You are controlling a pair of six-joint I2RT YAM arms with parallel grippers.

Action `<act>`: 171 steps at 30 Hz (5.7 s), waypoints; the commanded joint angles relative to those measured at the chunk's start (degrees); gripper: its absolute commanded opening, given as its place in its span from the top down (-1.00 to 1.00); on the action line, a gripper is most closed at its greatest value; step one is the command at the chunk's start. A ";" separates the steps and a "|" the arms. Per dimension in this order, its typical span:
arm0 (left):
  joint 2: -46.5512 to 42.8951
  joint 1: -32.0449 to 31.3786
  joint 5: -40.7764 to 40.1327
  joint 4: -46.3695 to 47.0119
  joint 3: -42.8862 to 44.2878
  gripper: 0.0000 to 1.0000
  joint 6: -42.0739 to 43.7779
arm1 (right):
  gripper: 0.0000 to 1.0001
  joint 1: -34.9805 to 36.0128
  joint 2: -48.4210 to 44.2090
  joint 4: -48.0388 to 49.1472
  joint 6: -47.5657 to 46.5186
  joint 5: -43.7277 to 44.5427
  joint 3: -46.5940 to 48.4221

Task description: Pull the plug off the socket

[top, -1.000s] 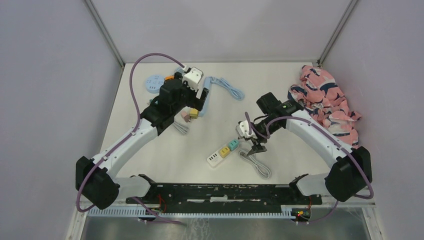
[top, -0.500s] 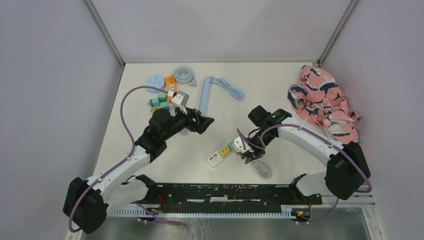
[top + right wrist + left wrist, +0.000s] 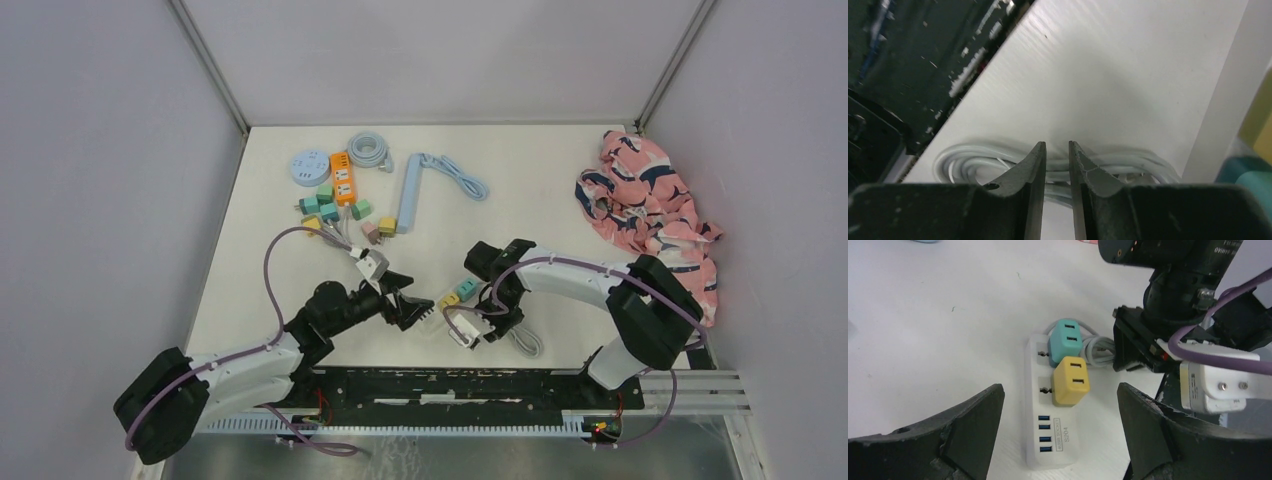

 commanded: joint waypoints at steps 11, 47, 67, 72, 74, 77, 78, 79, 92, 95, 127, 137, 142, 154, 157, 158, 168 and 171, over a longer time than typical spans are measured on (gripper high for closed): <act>0.27 -4.56 -3.36 13.64 -5.94 -0.81 12.31 | 0.42 -12.88 -1.22 5.89 9.43 19.52 2.00; 2.45 -8.43 -9.32 2.10 2.17 -0.99 10.91 | -0.22 -17.81 -4.71 -8.72 4.68 -30.40 24.39; 11.62 -8.81 -5.17 9.97 2.77 -0.71 15.66 | -0.44 -17.36 1.58 8.35 9.64 -19.77 14.54; 17.93 -13.58 -12.75 10.67 6.45 -0.65 14.69 | -0.44 -16.42 3.85 12.94 12.92 -16.80 14.35; 19.32 -15.31 -16.84 10.56 7.11 -0.59 13.95 | -0.44 -16.42 4.19 12.80 13.26 -16.61 14.60; 21.33 -16.16 -20.75 10.41 7.75 -0.46 12.57 | -0.44 -16.48 4.01 12.53 13.36 -16.28 14.73; 21.99 -16.40 -21.63 10.02 8.29 -0.44 12.33 | -0.44 -16.47 3.98 12.27 13.51 -16.28 14.86; 22.60 -16.68 -22.45 9.53 8.91 -0.38 12.20 | -0.44 -16.43 3.90 12.20 13.75 -16.28 15.09; 29.81 -17.28 -18.88 5.13 14.43 -0.02 12.41 | -0.44 -17.26 3.32 11.56 14.16 -17.18 15.41; 30.24 -17.29 -16.99 3.78 14.63 0.18 14.01 | -0.44 -17.54 3.09 10.81 13.09 -17.58 15.42; 28.80 -13.27 -4.26 5.91 11.49 0.88 21.31 | 0.29 -15.14 4.33 9.03 2.42 -20.36 9.96; 28.14 -12.98 -4.56 10.47 8.98 -0.34 19.47 | 0.77 -15.15 5.00 5.23 2.50 -19.97 12.55; 28.92 -13.02 -5.60 11.38 8.74 -0.33 19.35 | 0.83 -15.17 5.03 4.84 2.39 -20.34 12.60; 31.08 -12.96 -5.86 12.33 9.13 0.90 19.42 | 1.00 -15.07 4.89 4.15 1.84 -21.16 12.61; 31.77 -12.83 -5.16 12.96 8.92 0.94 19.44 | 1.00 -14.37 4.48 4.58 2.33 -22.86 12.31; 32.09 -12.80 -4.81 13.14 8.91 0.94 19.44 | 1.00 -13.93 4.32 5.34 3.65 -23.35 12.22; 33.63 -12.42 -4.37 15.68 7.30 0.94 18.60 | 1.00 -16.90 3.27 8.57 9.29 -19.38 13.37; 33.66 -11.98 -4.23 16.69 6.55 0.94 18.35 | 1.00 -18.06 2.72 5.96 4.29 -16.58 12.05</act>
